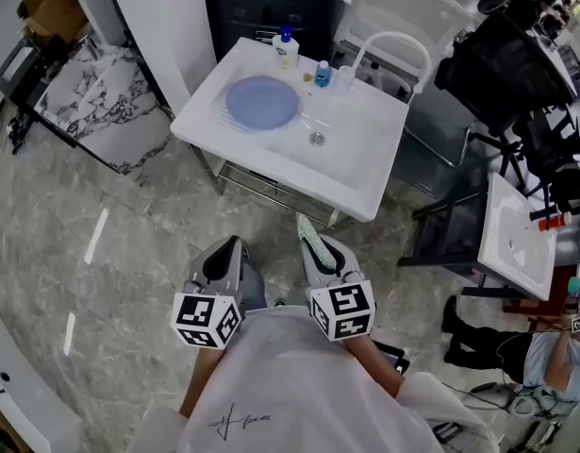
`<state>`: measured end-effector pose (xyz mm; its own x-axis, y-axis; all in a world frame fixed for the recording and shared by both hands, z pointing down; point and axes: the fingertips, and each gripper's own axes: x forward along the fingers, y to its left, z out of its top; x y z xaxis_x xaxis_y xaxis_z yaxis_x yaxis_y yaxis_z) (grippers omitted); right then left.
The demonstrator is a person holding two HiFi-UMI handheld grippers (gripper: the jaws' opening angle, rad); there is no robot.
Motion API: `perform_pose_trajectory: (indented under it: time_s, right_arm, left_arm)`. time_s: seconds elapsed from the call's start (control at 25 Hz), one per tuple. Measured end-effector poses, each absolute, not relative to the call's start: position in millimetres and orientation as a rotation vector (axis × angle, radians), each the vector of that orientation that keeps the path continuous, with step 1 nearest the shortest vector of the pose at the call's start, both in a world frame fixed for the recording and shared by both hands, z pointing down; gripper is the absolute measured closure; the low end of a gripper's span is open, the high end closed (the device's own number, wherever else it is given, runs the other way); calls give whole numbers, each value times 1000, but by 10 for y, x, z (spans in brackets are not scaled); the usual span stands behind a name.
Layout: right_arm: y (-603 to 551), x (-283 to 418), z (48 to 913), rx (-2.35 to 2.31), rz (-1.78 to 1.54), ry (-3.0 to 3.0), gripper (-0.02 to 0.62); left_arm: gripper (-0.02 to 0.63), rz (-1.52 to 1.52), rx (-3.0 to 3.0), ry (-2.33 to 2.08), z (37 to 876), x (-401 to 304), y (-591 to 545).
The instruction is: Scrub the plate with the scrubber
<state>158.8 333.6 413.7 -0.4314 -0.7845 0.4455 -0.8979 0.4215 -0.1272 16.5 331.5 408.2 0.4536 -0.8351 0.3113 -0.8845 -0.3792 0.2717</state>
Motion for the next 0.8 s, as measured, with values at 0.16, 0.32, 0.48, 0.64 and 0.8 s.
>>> perform_pose_trajectory:
  time_s: [0.16,0.32,0.48,0.64,0.8]
  right_arm:
    - [2963,1509,4202,1474,504,-2339,548]
    - [2343,1505,4181,1558,512,-2290,548]
    - [1666,1340,4041,1629,508,-2267,548]
    - [1055,1049,3952,1639,502,-2292,548]
    - [677,791,3966,1615,470,-2336,546]
  left_arm:
    - [555,172,2313,-1431,4176,17,2787]
    - [555,199,2354,-1381,4213,-88,2070]
    - [555,237,2409,-1306,4187,-204,1323]
    - [555,227,2406,-1233,4229,-342,596]
    - [555,218,2342,-1182,4445,-511,48]
